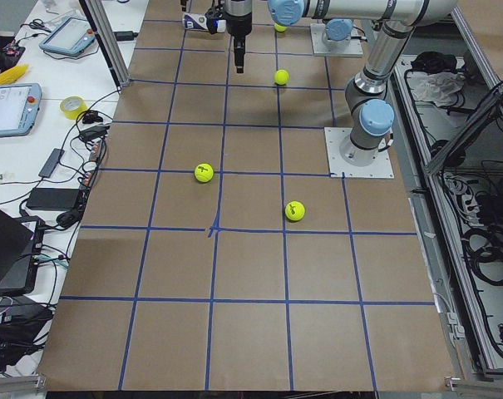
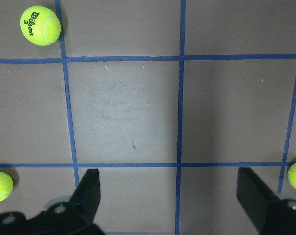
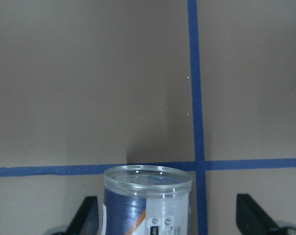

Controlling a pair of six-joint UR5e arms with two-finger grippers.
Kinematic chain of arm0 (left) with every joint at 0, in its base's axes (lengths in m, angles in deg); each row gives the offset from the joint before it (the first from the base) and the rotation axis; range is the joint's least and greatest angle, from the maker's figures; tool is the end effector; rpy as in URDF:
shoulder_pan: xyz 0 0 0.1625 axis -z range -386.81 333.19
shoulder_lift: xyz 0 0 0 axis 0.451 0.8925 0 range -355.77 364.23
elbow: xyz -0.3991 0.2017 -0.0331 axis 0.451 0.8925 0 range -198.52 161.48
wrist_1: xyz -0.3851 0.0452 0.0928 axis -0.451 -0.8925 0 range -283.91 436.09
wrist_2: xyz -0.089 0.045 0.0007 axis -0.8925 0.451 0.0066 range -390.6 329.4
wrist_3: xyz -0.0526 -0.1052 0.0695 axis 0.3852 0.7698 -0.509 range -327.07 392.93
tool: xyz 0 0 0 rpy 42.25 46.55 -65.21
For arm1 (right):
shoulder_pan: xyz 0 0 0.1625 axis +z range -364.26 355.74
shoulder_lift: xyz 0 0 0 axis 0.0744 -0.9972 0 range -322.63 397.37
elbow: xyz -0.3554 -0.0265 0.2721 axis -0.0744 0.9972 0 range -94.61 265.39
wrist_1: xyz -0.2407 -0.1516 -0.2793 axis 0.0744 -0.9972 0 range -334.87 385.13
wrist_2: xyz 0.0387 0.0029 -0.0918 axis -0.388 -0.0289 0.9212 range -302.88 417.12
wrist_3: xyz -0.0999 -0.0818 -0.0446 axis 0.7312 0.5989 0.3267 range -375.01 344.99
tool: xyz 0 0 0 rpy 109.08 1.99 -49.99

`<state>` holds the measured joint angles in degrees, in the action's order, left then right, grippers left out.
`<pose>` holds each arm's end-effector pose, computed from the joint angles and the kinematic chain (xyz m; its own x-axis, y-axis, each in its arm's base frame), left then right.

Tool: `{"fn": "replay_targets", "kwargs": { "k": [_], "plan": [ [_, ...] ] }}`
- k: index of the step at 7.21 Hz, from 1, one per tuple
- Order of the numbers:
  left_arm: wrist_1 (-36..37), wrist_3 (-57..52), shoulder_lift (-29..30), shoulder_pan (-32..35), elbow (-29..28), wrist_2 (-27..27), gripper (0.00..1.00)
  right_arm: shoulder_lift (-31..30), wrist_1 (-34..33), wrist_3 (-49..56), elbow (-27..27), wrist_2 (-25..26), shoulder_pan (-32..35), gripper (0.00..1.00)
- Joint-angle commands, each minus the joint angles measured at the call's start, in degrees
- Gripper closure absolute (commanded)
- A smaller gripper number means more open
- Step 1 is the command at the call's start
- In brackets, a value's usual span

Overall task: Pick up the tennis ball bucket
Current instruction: 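Lower the right gripper over the upright white tennis-ball can and grasp it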

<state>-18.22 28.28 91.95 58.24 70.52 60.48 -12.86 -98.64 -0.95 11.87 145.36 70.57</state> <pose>-0.0911 -0.4640 0.4932 -0.9998 -0.0048 -0.0172 -0.0051 0.9998 0.0203 -0.0648 -0.7645 0.2424 -0.9997 0.0176 0.0149 0.0145 0.9829 -0.1836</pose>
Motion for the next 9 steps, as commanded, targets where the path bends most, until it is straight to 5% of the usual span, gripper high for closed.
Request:
{"fn": "replay_targets", "kwargs": {
  "k": [1, 4, 5, 9],
  "plan": [
    [0.0, 0.0, 0.0, 0.03, 0.08, 0.06, 0.0, 4.16, -1.99, 0.26, 0.04, -2.01, 0.05, 0.0],
    [0.0, 0.0, -0.09, 0.03, 0.09, 0.32, 0.0, 4.88, -2.27, 0.35, 0.04, -2.01, 0.14, 0.04],
    [0.0, 0.0, -0.09, 0.03, 0.09, 0.24, 0.0, 4.79, -2.0, 0.26, -0.05, -2.19, 0.05, 0.31],
    [0.0, 0.0, -0.09, 0.03, 0.09, 0.24, 0.0, -7.65, 7.04, 1.13, -2.32, -2.55, 7.12, 0.53]
  ]
}}
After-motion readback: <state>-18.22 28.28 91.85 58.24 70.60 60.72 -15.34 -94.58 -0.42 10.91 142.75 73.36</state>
